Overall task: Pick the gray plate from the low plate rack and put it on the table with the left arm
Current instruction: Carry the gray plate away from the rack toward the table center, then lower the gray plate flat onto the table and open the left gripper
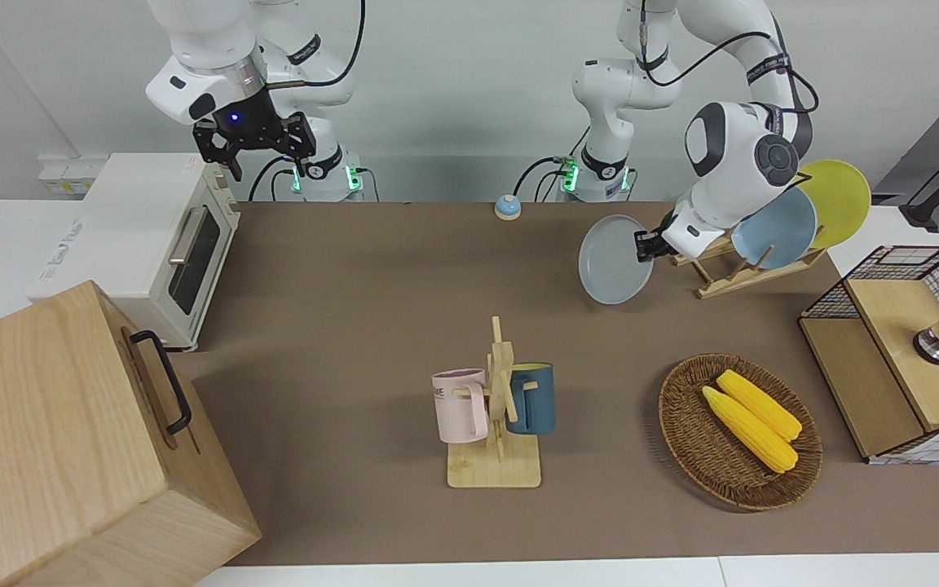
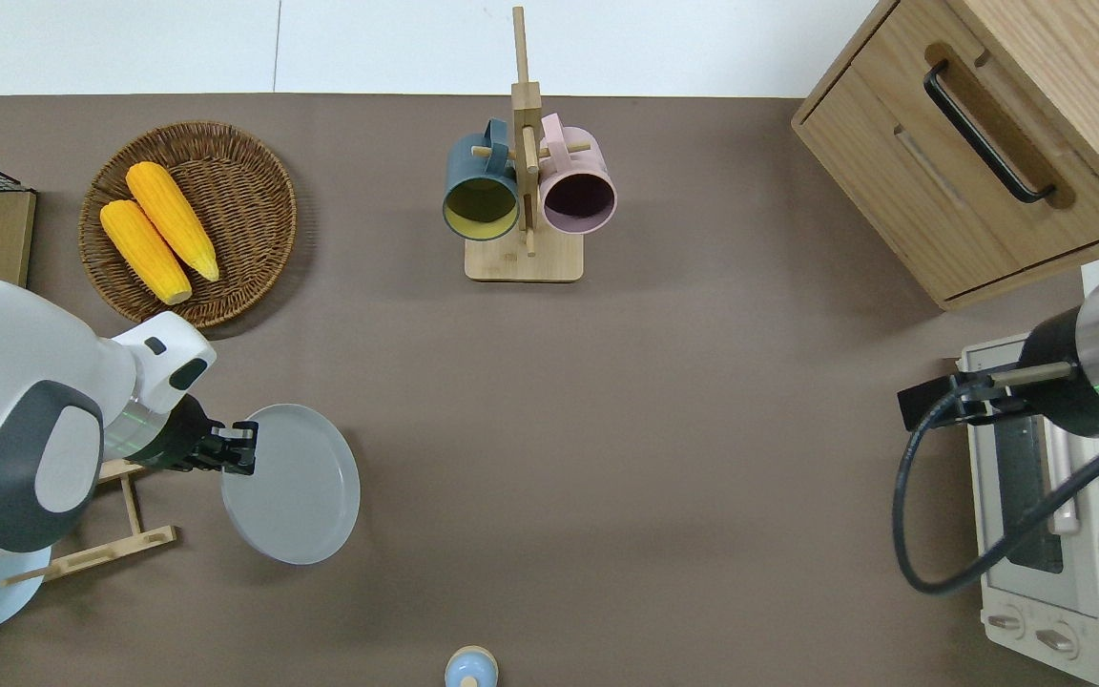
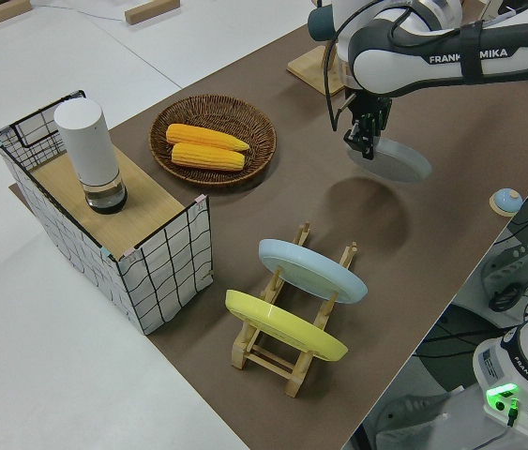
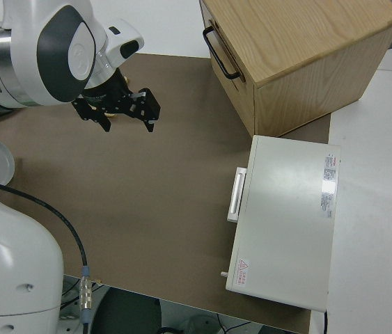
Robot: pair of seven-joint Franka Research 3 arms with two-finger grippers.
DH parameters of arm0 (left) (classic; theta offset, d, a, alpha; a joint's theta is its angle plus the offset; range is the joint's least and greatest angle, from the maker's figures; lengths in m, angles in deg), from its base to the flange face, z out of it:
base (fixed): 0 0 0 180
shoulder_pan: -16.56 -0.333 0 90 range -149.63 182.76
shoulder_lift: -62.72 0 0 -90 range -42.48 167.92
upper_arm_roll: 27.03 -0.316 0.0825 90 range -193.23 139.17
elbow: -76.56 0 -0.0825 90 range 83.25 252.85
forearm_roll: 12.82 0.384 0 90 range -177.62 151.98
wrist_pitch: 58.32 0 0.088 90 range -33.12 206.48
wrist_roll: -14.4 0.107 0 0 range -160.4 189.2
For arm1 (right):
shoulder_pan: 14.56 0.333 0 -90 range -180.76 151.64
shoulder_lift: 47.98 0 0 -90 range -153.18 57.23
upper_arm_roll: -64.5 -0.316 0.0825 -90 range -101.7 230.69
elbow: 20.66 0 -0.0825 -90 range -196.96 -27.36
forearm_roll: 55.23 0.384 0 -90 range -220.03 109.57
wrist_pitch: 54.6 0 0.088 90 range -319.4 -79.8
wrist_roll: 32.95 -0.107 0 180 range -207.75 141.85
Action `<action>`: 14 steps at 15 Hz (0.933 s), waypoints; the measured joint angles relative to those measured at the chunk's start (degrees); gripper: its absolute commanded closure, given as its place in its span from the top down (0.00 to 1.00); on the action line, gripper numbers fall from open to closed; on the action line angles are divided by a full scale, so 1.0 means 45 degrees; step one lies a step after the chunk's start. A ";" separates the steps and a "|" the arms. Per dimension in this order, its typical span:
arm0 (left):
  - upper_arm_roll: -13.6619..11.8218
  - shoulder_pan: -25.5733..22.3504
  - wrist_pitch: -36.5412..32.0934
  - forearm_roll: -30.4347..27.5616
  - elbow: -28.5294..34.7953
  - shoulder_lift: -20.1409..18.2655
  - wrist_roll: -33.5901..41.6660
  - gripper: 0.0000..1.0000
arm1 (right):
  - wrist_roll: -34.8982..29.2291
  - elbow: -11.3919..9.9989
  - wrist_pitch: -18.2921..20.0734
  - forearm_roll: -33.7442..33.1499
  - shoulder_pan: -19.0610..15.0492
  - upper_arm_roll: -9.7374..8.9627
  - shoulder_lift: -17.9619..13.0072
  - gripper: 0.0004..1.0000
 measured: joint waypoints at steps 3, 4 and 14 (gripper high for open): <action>0.0364 0.0005 0.0591 -0.0090 0.0470 0.0210 0.0000 0.18 | 0.0000 0.0000 0.0000 0.0000 0.0000 0.0000 0.0000 0.99; 0.0368 -0.0002 0.0591 -0.0090 0.0469 0.0216 -0.0002 0.57 | 0.0000 0.0000 0.0000 0.0000 0.0000 0.0000 0.0000 0.99; 0.0664 0.0002 0.0947 0.0136 0.0607 0.0474 -0.0647 0.98 | 0.0000 0.0000 0.0000 0.0000 0.0000 0.0000 0.0000 0.99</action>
